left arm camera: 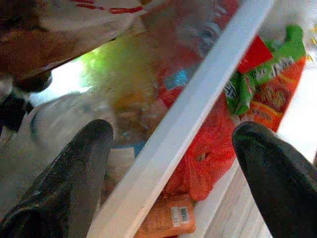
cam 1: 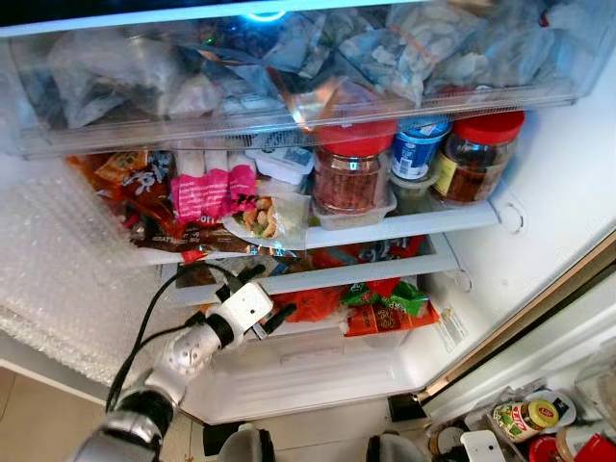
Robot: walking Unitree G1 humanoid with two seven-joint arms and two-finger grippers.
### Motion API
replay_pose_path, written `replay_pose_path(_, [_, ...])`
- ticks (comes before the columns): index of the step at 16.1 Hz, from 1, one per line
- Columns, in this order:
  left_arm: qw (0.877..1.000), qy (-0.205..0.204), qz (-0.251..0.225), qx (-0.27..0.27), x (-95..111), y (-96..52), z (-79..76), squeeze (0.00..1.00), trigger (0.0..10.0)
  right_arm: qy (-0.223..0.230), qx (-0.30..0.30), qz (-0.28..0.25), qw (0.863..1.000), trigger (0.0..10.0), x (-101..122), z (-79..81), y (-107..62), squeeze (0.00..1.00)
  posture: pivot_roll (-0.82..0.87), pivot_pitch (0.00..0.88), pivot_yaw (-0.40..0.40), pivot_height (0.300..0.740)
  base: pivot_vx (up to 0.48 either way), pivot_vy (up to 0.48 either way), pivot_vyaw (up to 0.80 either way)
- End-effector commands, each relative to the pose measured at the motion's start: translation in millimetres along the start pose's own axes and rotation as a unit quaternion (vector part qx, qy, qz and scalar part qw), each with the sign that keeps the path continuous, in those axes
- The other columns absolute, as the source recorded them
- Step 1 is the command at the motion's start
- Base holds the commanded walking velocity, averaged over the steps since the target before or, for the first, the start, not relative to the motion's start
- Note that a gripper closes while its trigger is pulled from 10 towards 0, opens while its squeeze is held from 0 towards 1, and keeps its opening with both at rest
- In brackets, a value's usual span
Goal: Restocking fridge
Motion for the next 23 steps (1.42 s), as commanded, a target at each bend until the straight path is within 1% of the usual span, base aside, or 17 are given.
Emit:
replay_pose_path(1, [0.999, -0.032, 0.007, 0.018, -5.6, -5.2, 0.5, 0.00, 10.0, -0.004, 0.004, 0.002, 1.000, 10.0, -1.8, 1.8, 0.0, 0.00, -0.07, 0.092, 0.000, 0.660, 0.000, 0.000, 0.00])
replay_pose_path(3, [0.994, -0.091, 0.000, 0.053, -7.7, -10.0, -3.5, 0.00, 10.0, -0.004, 0.004, 0.003, 1.000, 10.0, -2.1, 1.6, 0.0, 0.00, -0.07, 0.082, 0.003, 0.660, 0.000, 0.000, 0.00])
replay_pose_path(4, [0.987, -0.135, -0.003, 0.091, -9.9, -15.3, -6.8, 0.00, 10.0, -0.004, 0.003, 0.005, 1.000, 10.0, -2.7, 1.4, -0.1, 0.00, -0.07, 0.077, 0.006, 0.660, 0.000, 0.000, 0.00])
replay_pose_path(5, [0.984, -0.145, -0.003, 0.101, -10.7, -16.9, -7.4, 0.00, 10.0, -0.004, 0.003, 0.005, 1.000, 10.0, -2.9, 1.3, -0.2, 0.00, -0.07, 0.077, 0.007, 0.660, 0.000, 0.000, 0.00])
replay_pose_path(6, [0.980, -0.160, 0.001, 0.121, -13.7, -21.8, -10.8, 0.00, 10.0, -0.004, 0.003, 0.006, 1.000, 10.0, -3.4, 1.1, -0.3, 0.00, -0.07, 0.073, 0.008, 0.660, 0.000, 0.000, 0.00])
replay_pose_path(7, [0.977, -0.167, 0.012, 0.134, -19.2, -30.7, -18.1, 0.00, 10.0, -0.005, 0.003, 0.007, 1.000, 10.0, -4.1, 0.4, -0.5, 0.00, -0.06, 0.069, 0.002, 0.660, 0.000, 0.000, 0.00])
replay_pose_path(8, [0.973, -0.179, 0.018, 0.144, -21.6, -34.5, -20.1, 0.00, 10.0, -0.009, 0.004, 0.009, 1.000, 10.0, -4.5, 0.2, -0.7, 0.00, -0.05, 0.067, -0.007, 0.660, 0.000, 0.000, 0.00])
replay_pose_path(9, [0.966, -0.195, 0.027, 0.167, -27.5, -41.2, -22.1, 0.00, 10.0, -0.016, 0.007, 0.010, 1.000, 10.0, -4.8, 0.3, -0.7, 0.00, -0.05, 0.063, -0.010, 0.660, 0.000, 0.000, 0.00])
replay_pose_path(10, [0.960, -0.204, 0.042, 0.188, -33.6, -49.5, -24.1, 0.00, 10.0, -0.020, 0.008, 0.012, 1.000, 10.0, -5.4, 0.1, -0.9, 0.00, -0.05, 0.057, -0.013, 0.660, 0.000, 0.000, 0.00])
replay_pose_path(11, [0.957, -0.205, 0.056, 0.200, -38.1, -56.3, -26.2, 0.00, 10.0, -0.023, 0.008, 0.014, 1.000, 10.0, -6.0, -0.1, -1.0, 0.00, -0.05, 0.049, -0.010, 0.660, 0.000, 0.000, 0.00])
replay_pose_path(12, [0.951, -0.211, 0.074, 0.215, -44.4, -67.9, -30.6, 0.00, 10.0, -0.025, 0.008, 0.016, 1.000, 10.0, -6.9, -0.2, -1.2, 0.00, -0.05, 0.045, -0.010, 0.660, 0.000, 0.000, 0.00])
replay_pose_path(13, [0.948, -0.215, 0.083, 0.220, -47.5, -74.0, -34.1, 0.00, 10.0, -0.026, 0.008, 0.016, 1.000, 10.0, -7.5, -0.2, -1.3, 0.00, -0.04, 0.040, -0.010, 0.660, 0.000, 0.000, 0.00])
replay_pose_path(14, [0.947, -0.218, 0.085, 0.221, -47.5, -75.4, -35.1, 0.00, 10.0, -0.026, 0.008, 0.017, 0.999, 10.0, -7.5, -0.2, -1.3, 0.00, -0.04, 0.040, -0.010, 0.660, 0.000, 0.000, 0.00])
replay_pose_path(15, [0.941, -0.226, 0.094, 0.235, -49.5, -81.8, -37.4, 0.00, 10.0, -0.035, 0.013, 0.018, 0.999, 10.0, -7.7, 1.0, -1.2, 0.00, -0.03, 0.022, -0.014, 0.660, 0.000, 0.000, 0.00])
replay_pose_path(16, [0.937, -0.229, 0.096, 0.244, -50.2, -84.6, -37.7, 0.00, 10.0, -0.037, 0.014, 0.019, 0.999, 10.0, -7.9, 1.6, -1.1, 0.00, -0.03, 0.013, -0.014, 0.660, 0.000, 0.000, 0.00])
replay_pose_path(18, [0.938, -0.226, 0.106, 0.242, -50.9, -87.5, -39.3, 0.00, 10.0, -0.039, 0.015, 0.019, 0.999, 10.0, -8.1, 2.5, -0.9, 0.00, -0.02, 0.005, -0.009, 0.660, 0.000, 0.000, 0.00])
replay_pose_path(23, [0.935, -0.225, 0.119, 0.247, -53.1, -89.3, -32.9, 0.00, 10.0, -0.037, 0.017, 0.017, 0.999, 10.0, -6.4, 4.3, -0.3, 0.00, -0.02, 0.021, -0.005, 0.660, 0.000, 0.000, 0.00])
Point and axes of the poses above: a point about 5 cm out from each wrist's last joint towards the gripper, its own y axis pointing out of the wrist towards the gripper, its own x axis along the axis of the wrist's last joint, z = x × y, the point moved 1 cm from there along y, pointing out of the wrist towards the gripper, and after that the axes turned 1 degree about -y, right-handed, at the moved point
